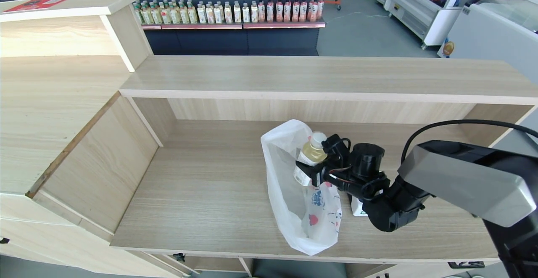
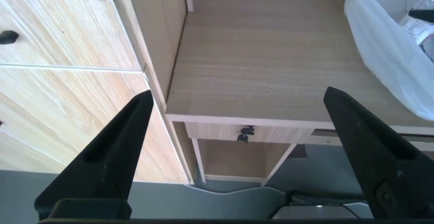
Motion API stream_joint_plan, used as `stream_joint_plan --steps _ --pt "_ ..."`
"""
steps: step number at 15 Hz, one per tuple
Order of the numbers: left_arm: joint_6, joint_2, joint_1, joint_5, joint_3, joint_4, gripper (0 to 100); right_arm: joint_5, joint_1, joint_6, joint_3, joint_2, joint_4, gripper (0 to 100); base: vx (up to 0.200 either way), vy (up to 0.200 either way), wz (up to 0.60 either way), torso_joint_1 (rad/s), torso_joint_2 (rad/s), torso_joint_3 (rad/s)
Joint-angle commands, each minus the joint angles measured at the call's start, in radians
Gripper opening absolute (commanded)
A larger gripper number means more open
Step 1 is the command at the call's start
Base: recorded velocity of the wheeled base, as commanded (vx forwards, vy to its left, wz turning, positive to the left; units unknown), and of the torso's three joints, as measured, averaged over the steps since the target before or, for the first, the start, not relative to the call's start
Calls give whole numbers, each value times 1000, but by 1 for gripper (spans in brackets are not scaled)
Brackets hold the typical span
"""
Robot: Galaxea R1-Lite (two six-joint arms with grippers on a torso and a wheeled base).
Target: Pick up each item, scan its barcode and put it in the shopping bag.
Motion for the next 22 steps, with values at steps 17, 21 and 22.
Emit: stream_joint_plan --steps 17,21,22 --pt "0 0 0 0 0 0 100 -9 -351 224 691 -773 83 100 0 0 0 0 0 0" --pt "0 0 0 0 0 0 100 -4 -626 155 794 -1004 296 100 0 0 0 0 0 0" --pt "0 0 0 0 0 0 100 -4 -649 155 800 -1054 342 100 0 0 0 0 0 0"
